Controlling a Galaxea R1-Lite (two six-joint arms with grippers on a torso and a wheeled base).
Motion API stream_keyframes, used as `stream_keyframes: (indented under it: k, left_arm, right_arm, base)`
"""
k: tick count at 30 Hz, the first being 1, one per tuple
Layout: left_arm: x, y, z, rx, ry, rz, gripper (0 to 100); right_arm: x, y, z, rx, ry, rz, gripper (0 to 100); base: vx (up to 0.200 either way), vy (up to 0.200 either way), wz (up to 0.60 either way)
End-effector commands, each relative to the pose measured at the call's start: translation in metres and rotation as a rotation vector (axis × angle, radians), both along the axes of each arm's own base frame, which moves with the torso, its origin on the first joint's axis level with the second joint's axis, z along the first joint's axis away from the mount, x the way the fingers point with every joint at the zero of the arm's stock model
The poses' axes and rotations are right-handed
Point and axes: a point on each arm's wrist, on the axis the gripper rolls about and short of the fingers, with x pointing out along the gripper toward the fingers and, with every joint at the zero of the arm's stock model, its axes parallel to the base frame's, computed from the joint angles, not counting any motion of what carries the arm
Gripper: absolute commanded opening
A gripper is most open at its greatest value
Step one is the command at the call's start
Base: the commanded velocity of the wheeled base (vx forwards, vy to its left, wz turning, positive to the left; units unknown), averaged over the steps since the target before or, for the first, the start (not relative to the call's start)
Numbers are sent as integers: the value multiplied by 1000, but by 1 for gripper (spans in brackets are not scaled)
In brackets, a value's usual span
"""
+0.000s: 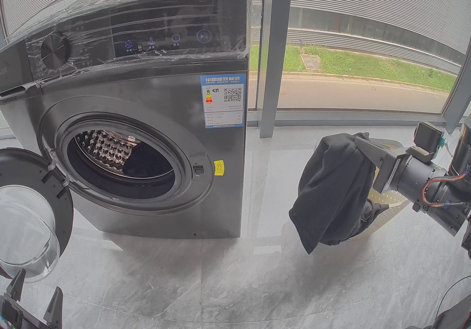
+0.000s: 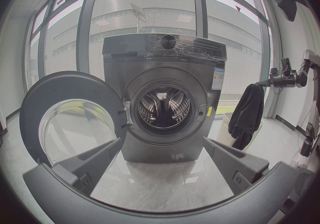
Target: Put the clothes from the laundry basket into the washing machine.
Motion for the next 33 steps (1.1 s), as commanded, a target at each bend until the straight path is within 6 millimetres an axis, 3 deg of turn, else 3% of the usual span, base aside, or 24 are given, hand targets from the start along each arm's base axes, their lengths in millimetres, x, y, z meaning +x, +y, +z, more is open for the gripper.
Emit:
stream_keyframes:
  k: [1,7,33]
  left_arm:
    - [0,0,-5,-2,1,0,100]
    - [0,0,-5,-2,1,3,100]
    - [0,0,-5,0,0,3,100]
  right_arm:
    - [3,1,-2,-5,8,-10,0]
    - [3,1,-2,-4,10,4,0]
    - [3,4,-7,-13,22,22,0]
  base:
    - [0,0,0]
    - [0,0,0]
    - [0,185,0]
